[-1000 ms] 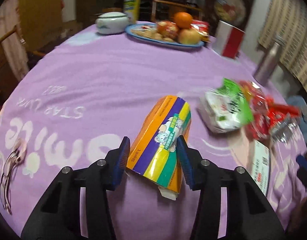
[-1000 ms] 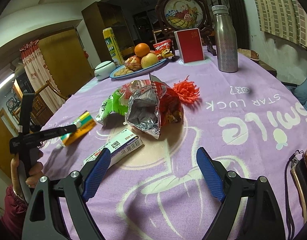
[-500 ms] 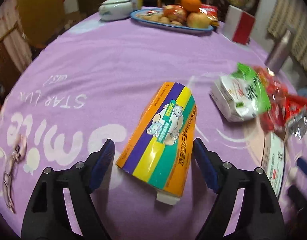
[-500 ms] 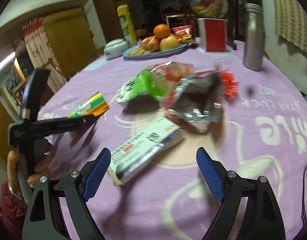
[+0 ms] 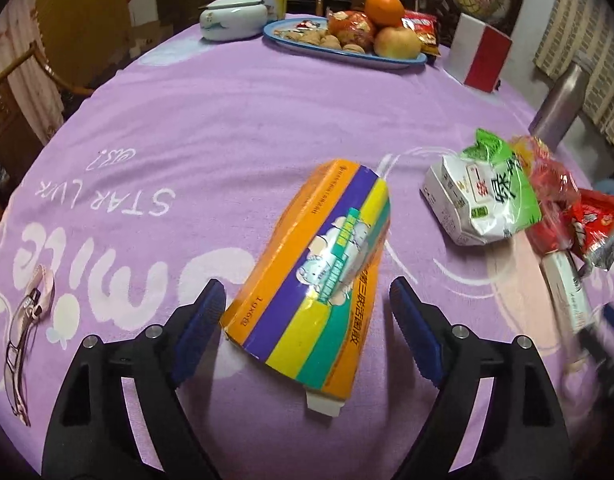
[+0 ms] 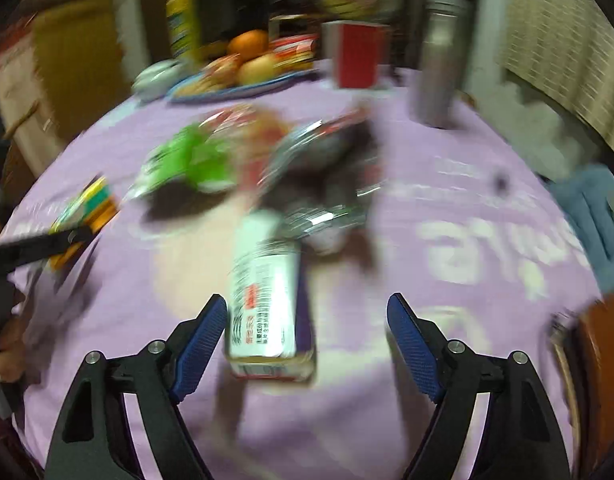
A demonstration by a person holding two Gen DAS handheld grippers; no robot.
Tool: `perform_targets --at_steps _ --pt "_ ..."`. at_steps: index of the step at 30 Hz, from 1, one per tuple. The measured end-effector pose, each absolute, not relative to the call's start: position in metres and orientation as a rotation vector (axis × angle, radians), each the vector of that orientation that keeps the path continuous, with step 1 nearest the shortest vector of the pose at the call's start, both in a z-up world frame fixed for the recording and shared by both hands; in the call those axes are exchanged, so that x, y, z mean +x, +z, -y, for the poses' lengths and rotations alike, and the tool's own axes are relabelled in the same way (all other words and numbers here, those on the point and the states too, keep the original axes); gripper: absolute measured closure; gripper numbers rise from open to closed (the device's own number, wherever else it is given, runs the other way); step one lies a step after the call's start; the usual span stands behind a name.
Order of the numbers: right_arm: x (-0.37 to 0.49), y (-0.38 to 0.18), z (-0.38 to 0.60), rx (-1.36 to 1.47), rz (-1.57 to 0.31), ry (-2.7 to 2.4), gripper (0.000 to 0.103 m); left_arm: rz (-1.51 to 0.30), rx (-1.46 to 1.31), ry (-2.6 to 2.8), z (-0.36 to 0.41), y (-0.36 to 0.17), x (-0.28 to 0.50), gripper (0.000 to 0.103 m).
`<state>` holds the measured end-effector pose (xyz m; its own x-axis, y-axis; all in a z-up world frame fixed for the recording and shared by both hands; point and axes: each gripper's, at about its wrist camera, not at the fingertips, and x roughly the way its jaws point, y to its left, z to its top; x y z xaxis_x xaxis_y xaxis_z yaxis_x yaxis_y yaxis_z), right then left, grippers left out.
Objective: Collect trash
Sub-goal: 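Position the open left tool around the striped snack box while the right tool approaches the white medicine box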
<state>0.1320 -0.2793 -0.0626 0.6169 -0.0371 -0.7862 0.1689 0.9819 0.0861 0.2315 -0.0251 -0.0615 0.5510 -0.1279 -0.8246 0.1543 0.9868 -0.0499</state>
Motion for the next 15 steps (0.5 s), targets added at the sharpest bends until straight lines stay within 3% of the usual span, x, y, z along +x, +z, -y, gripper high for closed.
perform_targets --at_steps 4,12,15 --pt "0.116 -0.060 0.295 0.263 -0.859 -0.044 0.022 -0.975 0.076 -0.182 0.033 -0.063 0.231 0.019" --pt "0.118 -0.055 0.264 0.136 -0.814 0.035 0.022 -0.979 0.053 -0.202 0.032 -0.064 0.233 0.020" --pt "0.119 -0.057 0.267 0.160 -0.829 0.051 0.022 -0.960 0.036 -0.235 0.032 -0.061 0.231 0.037"
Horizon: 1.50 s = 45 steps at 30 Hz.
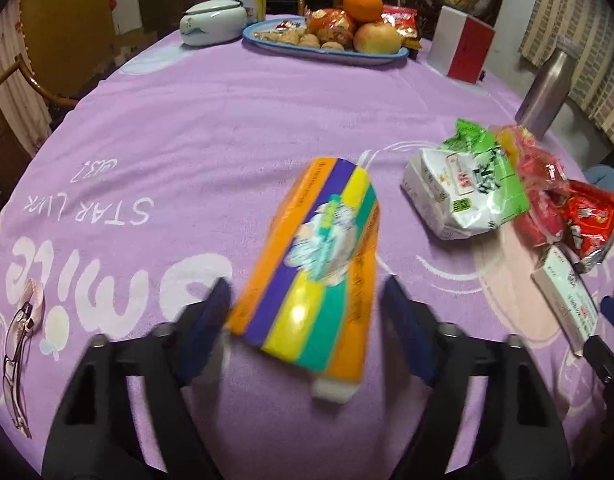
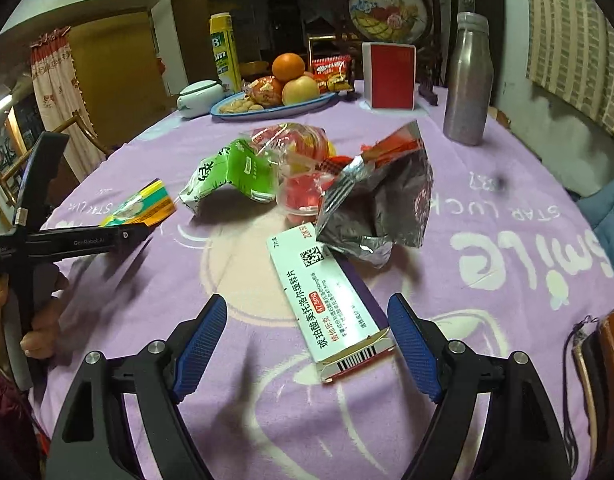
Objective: Collect trash
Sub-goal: 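Position the open left tool around the striped snack box while the right tool approaches the white medicine box, then close the left tool on the snack box while the right tool grasps the white medicine box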
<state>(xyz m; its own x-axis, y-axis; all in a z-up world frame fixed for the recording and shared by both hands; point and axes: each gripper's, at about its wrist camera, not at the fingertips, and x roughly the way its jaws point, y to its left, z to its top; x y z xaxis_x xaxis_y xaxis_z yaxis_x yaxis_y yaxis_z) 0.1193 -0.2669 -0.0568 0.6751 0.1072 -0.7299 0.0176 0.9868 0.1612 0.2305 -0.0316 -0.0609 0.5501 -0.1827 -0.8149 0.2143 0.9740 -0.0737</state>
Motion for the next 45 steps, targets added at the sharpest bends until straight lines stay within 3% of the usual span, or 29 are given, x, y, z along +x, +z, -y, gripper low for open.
perform_targets --at_steps 9,16,18,26,27,29,32,34,35,36,39,45 --pt "0.123 -0.058 0.269 0.186 -0.833 0.061 0.022 -0.807 0.008 -0.323 0.031 -0.036 0.205 0.043" --pt "0.131 -0.064 0.265 0.172 -0.881 0.045 0.023 -0.821 0.002 -0.329 0.032 -0.036 0.207 0.043" --pt "0.134 -0.067 0.262 0.171 -0.900 0.080 0.060 -0.836 0.000 -0.330 0.032 -0.038 0.208 0.043" --pt "0.131 -0.066 0.249 0.114 -0.899 0.126 0.058 -0.886 0.029 -0.305 0.036 -0.047 0.215 0.036" --pt "0.131 -0.065 0.249 0.113 -0.900 0.122 0.050 -0.895 0.044 -0.291 0.038 -0.049 0.216 0.035" --pt "0.131 -0.064 0.249 0.108 -0.895 0.110 0.042 -0.913 0.066 -0.272 0.040 -0.053 0.219 0.035" --pt "0.132 -0.065 0.248 0.101 -0.907 0.106 0.042 -0.942 0.062 -0.272 0.039 -0.058 0.224 0.035" --pt "0.135 -0.068 0.249 0.105 -0.923 0.099 0.042 -0.952 0.055 -0.278 0.037 -0.059 0.225 0.036" --pt "0.136 -0.069 0.250 0.112 -0.931 0.106 0.056 -0.956 0.053 -0.286 0.037 -0.060 0.226 0.038" --pt "0.136 -0.070 0.250 0.118 -0.938 0.122 0.061 -0.952 0.051 -0.302 0.038 -0.059 0.225 0.041" --pt "0.129 -0.063 0.250 0.120 -0.879 0.147 0.061 -0.881 0.039 -0.352 0.037 -0.048 0.214 0.049" --pt "0.106 -0.050 0.257 0.162 -0.762 0.141 0.061 -0.757 -0.085 -0.443 0.018 -0.026 0.171 0.049"
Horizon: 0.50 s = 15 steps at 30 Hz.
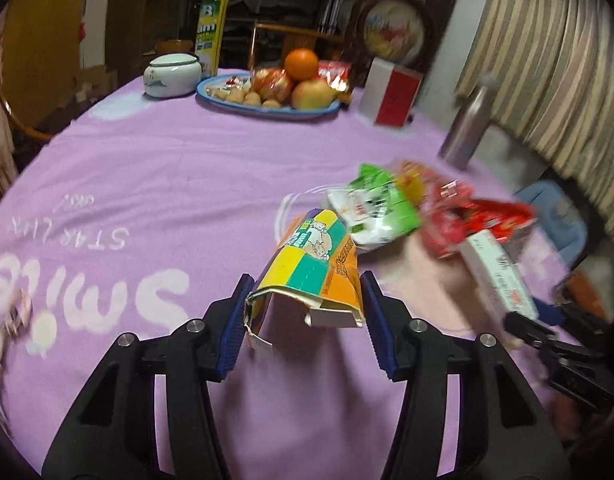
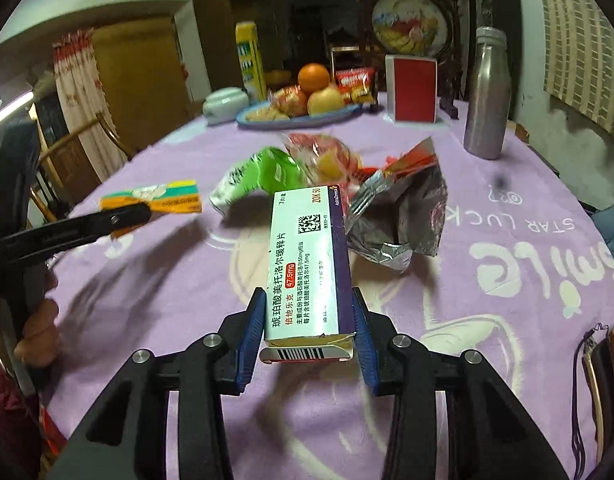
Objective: Collect trash
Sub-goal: 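Close the left tool on the snack box while the right tool grasps the white medicine box, then carry both boxes to the red basket and open the left tool over it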
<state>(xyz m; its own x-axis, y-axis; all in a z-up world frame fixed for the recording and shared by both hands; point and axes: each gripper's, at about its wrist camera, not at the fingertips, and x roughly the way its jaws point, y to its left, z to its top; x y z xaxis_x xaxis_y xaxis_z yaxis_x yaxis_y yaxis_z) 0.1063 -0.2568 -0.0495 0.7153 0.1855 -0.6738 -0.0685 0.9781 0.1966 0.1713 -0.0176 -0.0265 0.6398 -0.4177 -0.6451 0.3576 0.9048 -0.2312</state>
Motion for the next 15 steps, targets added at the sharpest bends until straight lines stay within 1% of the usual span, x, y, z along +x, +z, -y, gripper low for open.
perform_targets --at_steps 15 --pt "0.056 -0.027 0.249 0.219 -0.693 0.266 0.061 -0.633 -0.153 -0.295 -0.043 0.015 0.072 0.049"
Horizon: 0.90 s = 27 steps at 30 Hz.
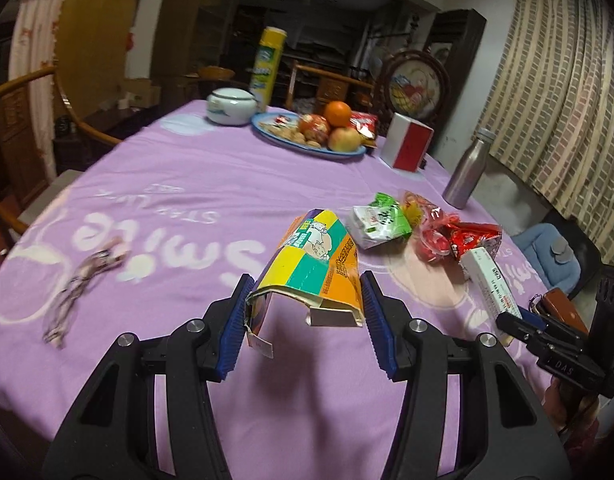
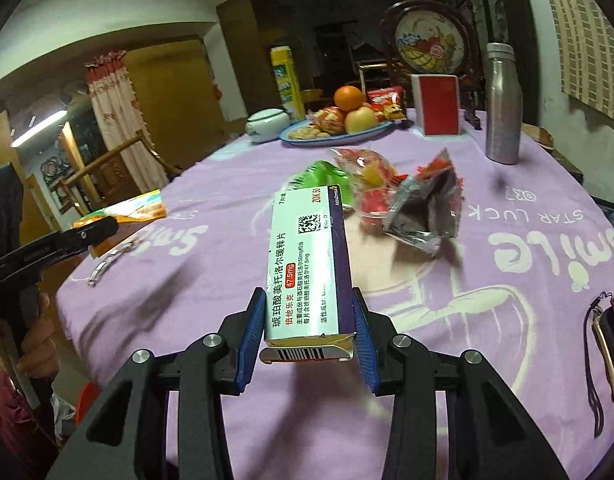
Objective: Collect trash
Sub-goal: 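Carry both boxes to the red basket and open the left tool over it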
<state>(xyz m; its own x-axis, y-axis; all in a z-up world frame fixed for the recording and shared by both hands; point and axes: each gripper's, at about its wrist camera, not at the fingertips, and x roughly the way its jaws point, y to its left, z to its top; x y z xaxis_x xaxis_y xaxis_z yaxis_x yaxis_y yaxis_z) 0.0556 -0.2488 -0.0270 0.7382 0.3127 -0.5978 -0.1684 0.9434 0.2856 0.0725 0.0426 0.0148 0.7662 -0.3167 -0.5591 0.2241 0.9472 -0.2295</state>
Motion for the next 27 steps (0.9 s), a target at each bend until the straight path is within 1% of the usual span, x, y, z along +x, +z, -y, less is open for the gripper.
perform_targets --at_steps 4,11,15,20,23,25,26,27 --pt "0.044 -0.016 0.236 0.221 -0.663 0.326 0.061 -0.611 -0.167 -0.240 -0.069 0.021 0.042 0.049" --pt "0.027 -0.002 0.203 0.213 -0.650 0.445 0.061 -0.592 -0.215 -0.097 -0.137 0.022 -0.025 0.049" --pt "0.019 0.006 0.176 0.187 -0.653 0.515 0.061 -0.615 -0.228 -0.008 -0.177 0.016 -0.060 0.049" --pt "0.008 0.017 0.138 0.146 -0.658 0.594 0.061 -0.694 -0.231 0.103 -0.222 -0.008 -0.097 0.049" --pt "0.004 0.021 0.114 0.112 -0.669 0.638 0.061 -0.766 -0.233 0.155 -0.242 -0.031 -0.107 0.044" --pt "0.000 0.023 0.097 0.087 -0.677 0.661 0.061 -0.806 -0.239 0.184 -0.254 -0.044 -0.112 0.045" --pt "-0.001 0.024 0.087 0.071 -0.683 0.675 0.061 -0.826 -0.245 0.197 -0.259 -0.051 -0.113 0.043" --pt "-0.003 0.024 0.078 0.056 -0.688 0.686 0.061 -0.846 -0.253 0.213 -0.265 -0.056 -0.113 0.034"
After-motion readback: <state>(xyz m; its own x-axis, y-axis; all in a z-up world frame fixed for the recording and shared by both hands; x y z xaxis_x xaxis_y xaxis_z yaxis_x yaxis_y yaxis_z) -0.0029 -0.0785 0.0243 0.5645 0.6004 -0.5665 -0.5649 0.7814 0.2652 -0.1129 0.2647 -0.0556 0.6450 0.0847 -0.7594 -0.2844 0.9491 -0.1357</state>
